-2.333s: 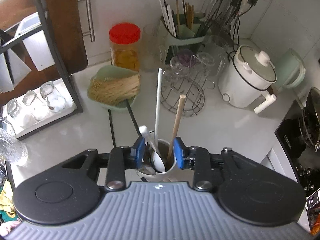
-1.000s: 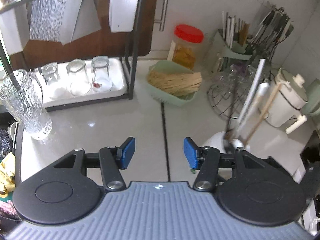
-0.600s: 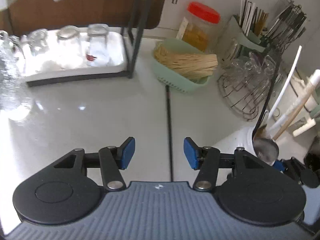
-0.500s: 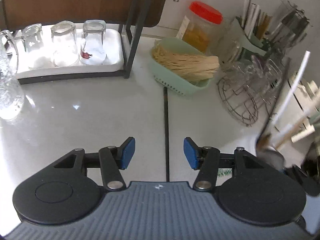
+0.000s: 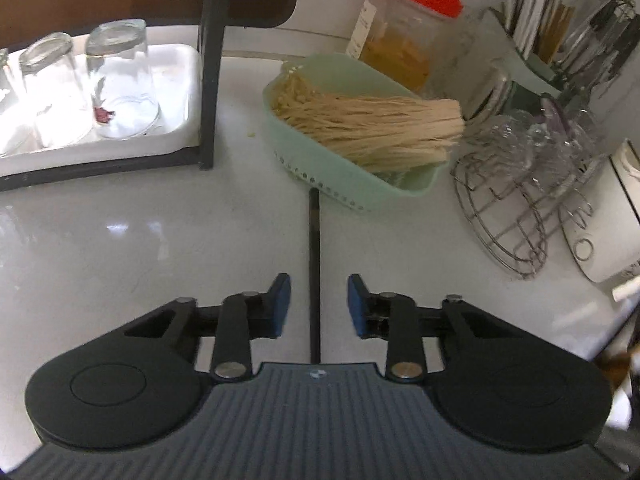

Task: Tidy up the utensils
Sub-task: 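Move the open left gripper down to the black chopstick, then close the left gripper on the black chopstick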

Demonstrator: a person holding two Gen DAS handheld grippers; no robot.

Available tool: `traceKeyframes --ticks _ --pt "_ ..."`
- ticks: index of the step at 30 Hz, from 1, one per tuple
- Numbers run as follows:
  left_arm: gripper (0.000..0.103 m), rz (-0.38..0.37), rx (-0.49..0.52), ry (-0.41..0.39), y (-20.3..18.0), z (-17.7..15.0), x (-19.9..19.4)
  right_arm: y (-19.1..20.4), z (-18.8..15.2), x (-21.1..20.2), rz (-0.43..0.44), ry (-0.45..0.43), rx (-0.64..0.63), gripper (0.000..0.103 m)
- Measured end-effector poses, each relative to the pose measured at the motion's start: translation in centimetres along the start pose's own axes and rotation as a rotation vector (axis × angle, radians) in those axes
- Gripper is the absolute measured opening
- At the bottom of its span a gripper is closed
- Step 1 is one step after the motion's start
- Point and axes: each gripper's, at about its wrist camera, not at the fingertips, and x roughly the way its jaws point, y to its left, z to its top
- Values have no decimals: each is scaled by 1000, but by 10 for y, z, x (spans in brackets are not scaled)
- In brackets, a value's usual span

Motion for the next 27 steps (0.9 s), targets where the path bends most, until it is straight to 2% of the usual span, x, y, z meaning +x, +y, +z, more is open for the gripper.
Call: traceKeyframes --ticks 8,18,22,27 --pt "19 33 15 -24 2 21 30 2 -2 -1 0 -4 -22 81" --pt "18 54 110 -19 -15 37 47 -2 -5 -3 23 -3 -35 79" --pt "8 94 131 0 -20 40 48 -3 -5 -2 28 -10 -20 81" --pt "6 129 166 9 -25 41 50 -3 -3 -1 24 -16 -10 82"
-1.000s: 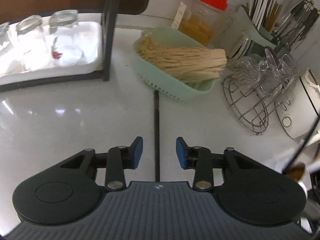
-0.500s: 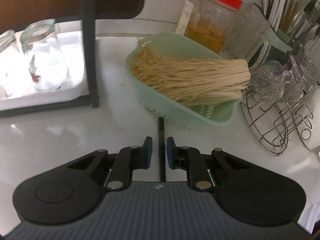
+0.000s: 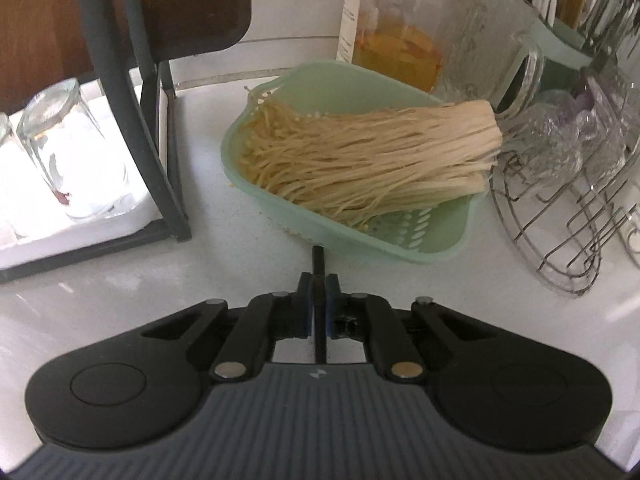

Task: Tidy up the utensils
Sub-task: 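Lift the black chopstick with the left gripper over the jar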

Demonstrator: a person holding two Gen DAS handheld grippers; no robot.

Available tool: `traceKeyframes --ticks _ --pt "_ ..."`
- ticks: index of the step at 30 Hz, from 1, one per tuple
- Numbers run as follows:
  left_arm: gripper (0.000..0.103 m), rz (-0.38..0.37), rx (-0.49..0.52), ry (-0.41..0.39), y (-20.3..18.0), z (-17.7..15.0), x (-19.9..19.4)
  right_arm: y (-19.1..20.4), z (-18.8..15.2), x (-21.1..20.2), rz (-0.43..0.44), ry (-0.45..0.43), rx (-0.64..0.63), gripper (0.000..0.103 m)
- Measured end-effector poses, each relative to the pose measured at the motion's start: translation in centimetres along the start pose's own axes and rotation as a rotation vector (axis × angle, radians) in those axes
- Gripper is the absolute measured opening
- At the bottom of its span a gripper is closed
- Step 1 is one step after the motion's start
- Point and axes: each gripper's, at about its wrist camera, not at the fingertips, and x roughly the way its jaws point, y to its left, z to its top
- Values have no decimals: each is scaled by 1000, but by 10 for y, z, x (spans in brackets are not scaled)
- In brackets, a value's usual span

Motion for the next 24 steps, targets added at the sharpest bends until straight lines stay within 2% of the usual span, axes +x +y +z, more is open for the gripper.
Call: traceKeyframes --ticks 9,14,24 --pt "6 8 -17 -19 11 -5 -26 1 4 3 -15 15 23 83" --pt "6 2 -37 -57 23 -8 -64 3 9 9 -32 24 24 87" --pt "6 -50 -78 -147 36 -20 -145 8 9 9 -66 18 39 88"
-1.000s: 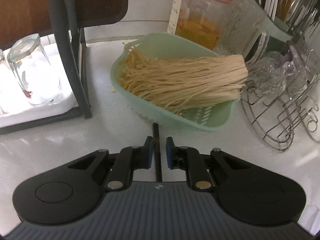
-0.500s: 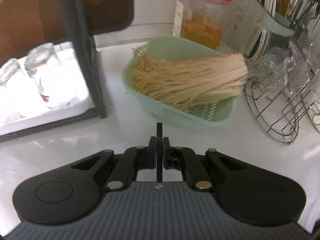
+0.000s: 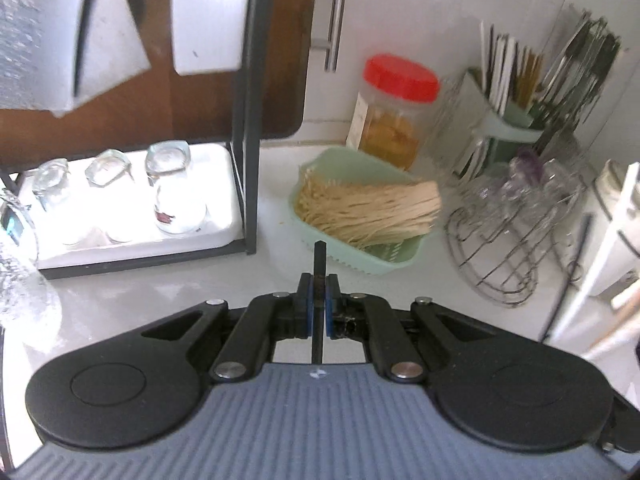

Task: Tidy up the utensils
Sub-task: 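Lift the black chopstick with the left gripper over the jar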

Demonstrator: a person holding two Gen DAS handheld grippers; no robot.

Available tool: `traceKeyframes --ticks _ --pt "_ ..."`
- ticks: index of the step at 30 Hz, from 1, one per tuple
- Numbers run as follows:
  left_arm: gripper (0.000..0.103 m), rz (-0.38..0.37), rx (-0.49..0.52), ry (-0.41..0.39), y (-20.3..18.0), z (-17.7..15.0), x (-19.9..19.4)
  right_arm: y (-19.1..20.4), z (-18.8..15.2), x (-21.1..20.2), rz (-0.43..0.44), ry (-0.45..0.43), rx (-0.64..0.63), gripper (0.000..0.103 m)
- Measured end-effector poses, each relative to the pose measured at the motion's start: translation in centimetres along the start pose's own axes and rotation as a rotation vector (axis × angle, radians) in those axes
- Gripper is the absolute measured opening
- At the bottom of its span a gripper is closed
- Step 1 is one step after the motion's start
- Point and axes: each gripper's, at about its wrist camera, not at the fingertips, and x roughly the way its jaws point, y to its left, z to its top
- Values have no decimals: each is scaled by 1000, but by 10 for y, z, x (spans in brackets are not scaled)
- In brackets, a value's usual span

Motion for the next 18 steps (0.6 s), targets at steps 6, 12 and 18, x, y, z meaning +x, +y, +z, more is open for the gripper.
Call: traceKeyframes --ticks 6,12,18 --pt "6 -25 11 -56 -4 -4 -44 2 1 0 -5 2 4 89" --pt "6 -56 15 -103 -12 -7 -83 2 3 4 -2 -4 -11 91" --pt "6 -89 34 -115 -24 -15 -105 2 3 4 -4 -11 -14 91"
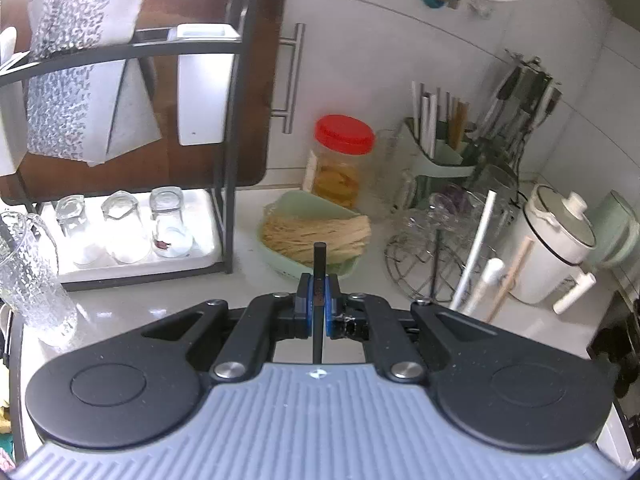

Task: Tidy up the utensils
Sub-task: 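Lift the black chopstick with the left gripper over the jar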

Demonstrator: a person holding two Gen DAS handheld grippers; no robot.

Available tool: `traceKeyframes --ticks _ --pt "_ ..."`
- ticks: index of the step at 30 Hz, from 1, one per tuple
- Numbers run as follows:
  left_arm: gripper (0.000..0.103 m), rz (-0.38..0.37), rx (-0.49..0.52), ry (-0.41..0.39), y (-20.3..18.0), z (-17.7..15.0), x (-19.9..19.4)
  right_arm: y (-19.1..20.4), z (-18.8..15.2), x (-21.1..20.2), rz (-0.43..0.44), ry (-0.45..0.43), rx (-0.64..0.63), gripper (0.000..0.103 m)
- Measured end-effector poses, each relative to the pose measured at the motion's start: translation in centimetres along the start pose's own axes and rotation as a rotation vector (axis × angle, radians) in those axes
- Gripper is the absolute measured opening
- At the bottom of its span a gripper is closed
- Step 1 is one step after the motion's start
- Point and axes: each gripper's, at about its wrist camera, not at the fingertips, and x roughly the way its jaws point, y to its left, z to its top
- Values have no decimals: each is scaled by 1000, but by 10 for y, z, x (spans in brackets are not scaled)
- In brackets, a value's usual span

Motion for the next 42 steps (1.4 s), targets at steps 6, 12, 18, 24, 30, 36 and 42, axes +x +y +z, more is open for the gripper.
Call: traceKeyframes --ticks 6,12,18,24,30,36,42 --pt "6 -19 1 -25 -10 3 -18 -1 2 1 7 12 -8 91" --pt "6 -47 14 -83 -22 19 -50 -2 3 3 4 18 4 90" --pt "6 -84 32 -137 -39 44 -78 -2 4 4 2 24 10 90" --pt "6 -128 76 -175 -60 63 -100 -1 5 5 -6 26 21 90" --pt "6 -195 89 -224 -74 74 -110 1 3 4 -15 20 29 90" --pt "6 -240 103 -243 -86 74 -93 2 1 3 -12 12 29 90" --pt "6 -286 116 -223 -91 66 -65 0 0 2 -3 1 22 90"
